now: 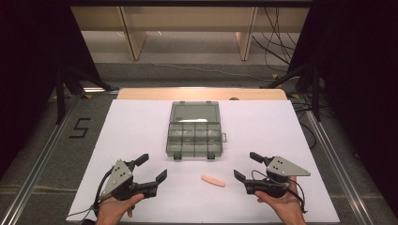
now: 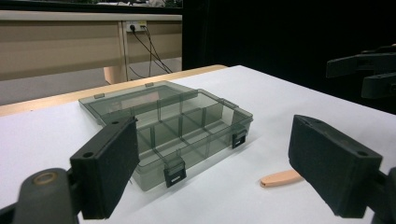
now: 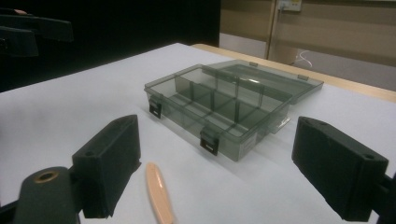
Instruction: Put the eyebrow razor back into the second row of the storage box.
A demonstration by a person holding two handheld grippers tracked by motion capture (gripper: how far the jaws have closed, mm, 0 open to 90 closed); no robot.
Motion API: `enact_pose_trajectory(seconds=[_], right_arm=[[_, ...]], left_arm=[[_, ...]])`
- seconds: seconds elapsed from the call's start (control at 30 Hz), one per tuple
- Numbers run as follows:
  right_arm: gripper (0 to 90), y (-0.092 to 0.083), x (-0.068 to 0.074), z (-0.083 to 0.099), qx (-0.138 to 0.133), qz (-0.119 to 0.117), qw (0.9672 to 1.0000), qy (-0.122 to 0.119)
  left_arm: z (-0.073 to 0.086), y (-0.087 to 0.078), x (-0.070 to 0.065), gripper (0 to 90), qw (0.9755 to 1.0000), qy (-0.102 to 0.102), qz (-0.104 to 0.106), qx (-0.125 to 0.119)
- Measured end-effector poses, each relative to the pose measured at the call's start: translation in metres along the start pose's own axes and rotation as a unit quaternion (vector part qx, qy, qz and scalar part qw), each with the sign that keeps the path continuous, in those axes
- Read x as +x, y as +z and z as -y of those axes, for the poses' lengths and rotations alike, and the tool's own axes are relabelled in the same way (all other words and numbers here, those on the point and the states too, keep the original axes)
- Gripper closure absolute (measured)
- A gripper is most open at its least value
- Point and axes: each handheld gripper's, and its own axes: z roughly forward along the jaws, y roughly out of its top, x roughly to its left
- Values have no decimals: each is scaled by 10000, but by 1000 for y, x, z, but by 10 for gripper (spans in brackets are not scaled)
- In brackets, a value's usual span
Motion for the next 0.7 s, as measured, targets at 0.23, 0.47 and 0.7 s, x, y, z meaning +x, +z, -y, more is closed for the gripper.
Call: enact_pose_trajectory(seconds=[0.23, 0.47, 0.7], right_arm=[[200, 2, 2, -2, 172, -185, 9997, -74], [208, 7, 6, -7, 410, -321, 9983, -268], [212, 18, 8, -9, 654, -441, 9961, -397]], left_arm=[[0, 0, 0, 159, 10000, 29, -29, 55], [0, 0, 0, 159, 10000, 46, -27, 77], [0, 0, 0, 159, 9999, 49, -30, 86]])
